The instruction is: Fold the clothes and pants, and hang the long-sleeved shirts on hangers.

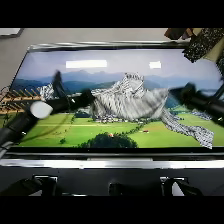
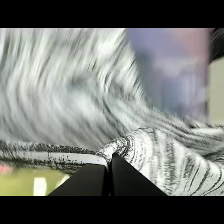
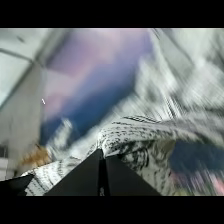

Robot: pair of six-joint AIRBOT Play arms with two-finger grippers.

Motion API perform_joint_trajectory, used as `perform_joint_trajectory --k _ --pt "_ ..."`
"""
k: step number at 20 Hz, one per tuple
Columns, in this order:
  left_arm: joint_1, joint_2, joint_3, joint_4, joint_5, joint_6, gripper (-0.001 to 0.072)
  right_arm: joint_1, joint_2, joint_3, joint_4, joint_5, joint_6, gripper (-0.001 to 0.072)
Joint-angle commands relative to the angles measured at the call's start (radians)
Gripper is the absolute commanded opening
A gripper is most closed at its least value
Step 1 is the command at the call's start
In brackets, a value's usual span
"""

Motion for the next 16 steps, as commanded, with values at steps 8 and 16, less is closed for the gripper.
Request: perform_joint_trajectory --k 8,16 --pt "0.111 0.186 0.732 0.194 -0.199 0.190 0.0016 -0.001 0.070 0.917 -0.015 -0.014 0.034 0.0032" --pt "0.111 0.363 0.730 0.356 -0.458 0.092 0.0017 0.000 0.167 0.961 -0.288 0.044 0.278 0.0032"
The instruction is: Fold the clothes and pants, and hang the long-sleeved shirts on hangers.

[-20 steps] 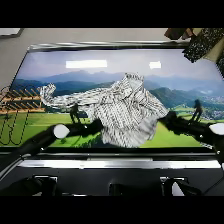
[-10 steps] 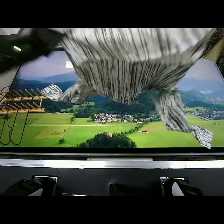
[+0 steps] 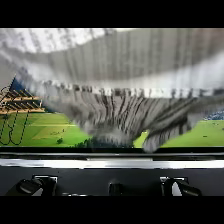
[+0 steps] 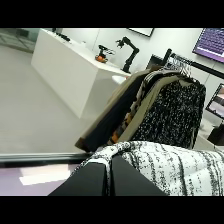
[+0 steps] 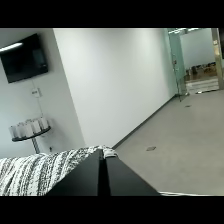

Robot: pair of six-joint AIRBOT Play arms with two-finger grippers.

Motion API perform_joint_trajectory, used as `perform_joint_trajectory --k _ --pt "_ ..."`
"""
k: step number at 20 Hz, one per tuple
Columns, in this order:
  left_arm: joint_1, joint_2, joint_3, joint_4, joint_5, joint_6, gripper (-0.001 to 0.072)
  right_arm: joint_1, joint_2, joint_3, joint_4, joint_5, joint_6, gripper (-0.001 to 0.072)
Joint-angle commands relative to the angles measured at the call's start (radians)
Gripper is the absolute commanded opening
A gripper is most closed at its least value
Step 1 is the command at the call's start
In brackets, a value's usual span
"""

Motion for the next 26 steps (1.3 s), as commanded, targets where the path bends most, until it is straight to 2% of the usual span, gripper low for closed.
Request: perform_joint_trajectory --k 1,4,8,10,12,14,16,20,23,24,25,26 --pt "0.001 0.012 -0.002 0.066 -0.151 -0.036 0.0017 -0.001 -0.027 0.017 -0.087 0.018 0.104 0.0032" --pt "0.001 -0.077 -0.047 0.105 -0.158 -0.036 0.0017 0.000 -0.172 0.017 -0.072 0.090 0.152 0.0033" --pt "0.005 -0.324 -0.079 0.158 -0.134 -0.036 0.0017 0.034 -0.461 0.017 -0.009 0.144 0.148 0.0033" --pt "0.025 -0.484 -0.079 0.157 -0.052 -0.057 0.0017 0.115 -0.616 0.017 -0.023 0.110 0.112 0.0033" --pt "0.050 -0.632 -0.079 0.154 0.059 -0.089 0.0017 0.201 -0.761 0.017 -0.100 0.049 0.091 0.0033" --pt "0.071 -0.768 -0.078 0.153 0.155 -0.089 0.0017 0.270 -0.890 0.017 -0.221 -0.027 0.093 0.0033" --pt "0.085 -0.876 -0.078 0.142 0.206 -0.089 0.0017 0.315 -1.007 0.017 -0.252 -0.088 0.128 0.0033" --pt "0.105 -1.039 -0.078 0.110 0.188 -0.090 0.0017 0.382 -1.204 0.017 -0.253 -0.190 0.153 0.0034" --pt "0.122 -1.090 -0.078 -0.003 0.101 -0.121 0.0032 0.394 -1.276 0.017 -0.253 -0.158 0.163 0.0046" --pt "0.131 -1.091 -0.079 -0.030 0.071 -0.133 0.0175 0.390 -1.278 0.017 -0.263 -0.129 0.163 0.0116" --pt "0.142 -1.083 -0.078 -0.055 0.045 -0.133 0.0440 0.378 -1.266 0.017 -0.271 -0.087 0.159 0.0203" --pt "0.158 -1.069 -0.078 -0.084 0.015 -0.132 0.0659 0.356 -1.246 0.017 -0.276 -0.029 0.155 0.0329"
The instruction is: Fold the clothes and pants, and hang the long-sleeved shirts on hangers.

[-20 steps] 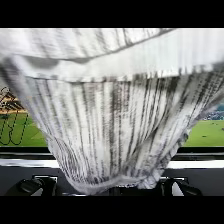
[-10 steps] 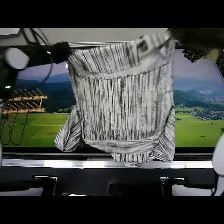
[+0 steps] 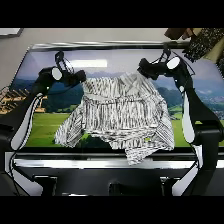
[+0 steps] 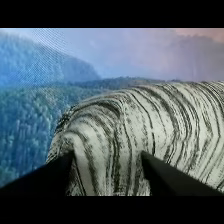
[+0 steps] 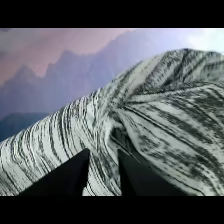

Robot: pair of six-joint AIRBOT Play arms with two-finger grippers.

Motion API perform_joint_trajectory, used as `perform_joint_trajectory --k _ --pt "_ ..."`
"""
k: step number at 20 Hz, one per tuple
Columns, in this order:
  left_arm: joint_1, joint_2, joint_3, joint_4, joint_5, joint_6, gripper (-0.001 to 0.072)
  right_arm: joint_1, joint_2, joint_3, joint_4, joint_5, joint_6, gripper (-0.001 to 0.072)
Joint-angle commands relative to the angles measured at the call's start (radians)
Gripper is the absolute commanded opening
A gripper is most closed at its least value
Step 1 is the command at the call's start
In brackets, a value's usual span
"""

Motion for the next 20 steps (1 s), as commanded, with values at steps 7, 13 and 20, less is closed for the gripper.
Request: perform_joint_trajectory --k 7,13,20 --pt "0.196 0.253 -0.060 -0.130 -0.363 0.010 0.0677 -0.294 0.319 -0.068 -0.256 0.576 -0.134 0.0485" --pt "0.121 0.623 -0.659 -0.208 -0.261 -0.009 0.0677 -0.372 0.777 -0.752 -0.179 0.550 -0.093 0.0594" --pt "-0.142 0.776 -1.045 -0.286 -0.082 -0.033 0.0677 -0.370 1.073 -1.400 0.064 0.290 -0.090 0.0593"
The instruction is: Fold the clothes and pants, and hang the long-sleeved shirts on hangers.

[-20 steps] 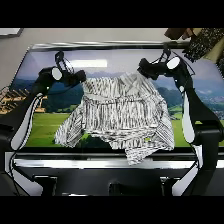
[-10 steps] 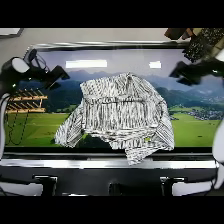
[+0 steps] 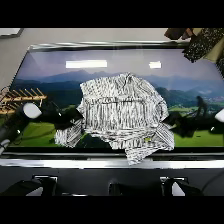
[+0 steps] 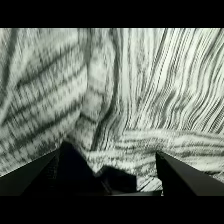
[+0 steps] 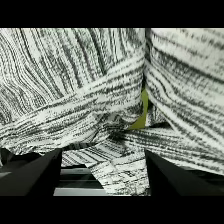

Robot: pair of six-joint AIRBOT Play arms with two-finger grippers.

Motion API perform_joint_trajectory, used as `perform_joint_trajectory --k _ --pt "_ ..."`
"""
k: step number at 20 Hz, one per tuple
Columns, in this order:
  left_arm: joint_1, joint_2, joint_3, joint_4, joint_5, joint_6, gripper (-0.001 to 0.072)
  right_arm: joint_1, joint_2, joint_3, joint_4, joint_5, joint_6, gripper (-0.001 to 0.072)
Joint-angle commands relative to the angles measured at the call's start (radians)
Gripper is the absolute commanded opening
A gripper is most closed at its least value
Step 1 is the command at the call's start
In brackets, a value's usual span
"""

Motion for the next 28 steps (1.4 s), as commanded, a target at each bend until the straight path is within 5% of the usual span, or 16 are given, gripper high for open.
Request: perform_joint_trajectory --k 1,10,11,12,13,14,23,24,25,28 --pt "-0.126 0.035 -0.121 -0.025 0.089 -0.023 0.0676 0.018 0.078 -0.256 0.132 -0.163 -0.020 0.0593" --pt "-0.251 -0.036 -0.121 -0.032 0.209 -0.060 0.0677 0.358 -0.148 -0.290 0.177 -0.618 0.058 0.0573" --pt "-0.259 -0.048 -0.121 -0.033 0.234 -0.060 0.0677 0.358 -0.161 -0.290 0.172 -0.618 0.058 0.0445" --pt "-0.267 -0.062 -0.121 -0.033 0.257 -0.060 0.0677 0.358 -0.164 -0.290 0.170 -0.616 0.058 0.0222" --pt "-0.276 -0.082 -0.121 -0.042 0.280 -0.060 0.0677 0.358 -0.161 -0.287 0.168 -0.597 0.057 0.0079" --pt "-0.283 -0.107 -0.121 -0.071 0.302 -0.060 0.0677 0.358 -0.154 -0.286 0.169 -0.578 0.058 0.0035" --pt "-0.377 -0.221 -0.119 -0.193 0.403 -0.060 0.0651 0.359 -0.077 -0.286 0.173 -0.465 0.093 0.0035" --pt "-0.376 -0.225 -0.119 -0.197 0.410 -0.060 0.0485 0.359 -0.077 -0.286 0.175 -0.452 0.093 0.0035" --pt "-0.372 -0.224 -0.118 -0.201 0.412 -0.059 0.0048 0.359 -0.074 -0.285 0.178 -0.438 0.093 0.0035" --pt "-0.323 -0.198 -0.098 -0.179 0.360 -0.051 0.0018 0.359 -0.022 -0.285 0.192 -0.368 0.093 0.0034"
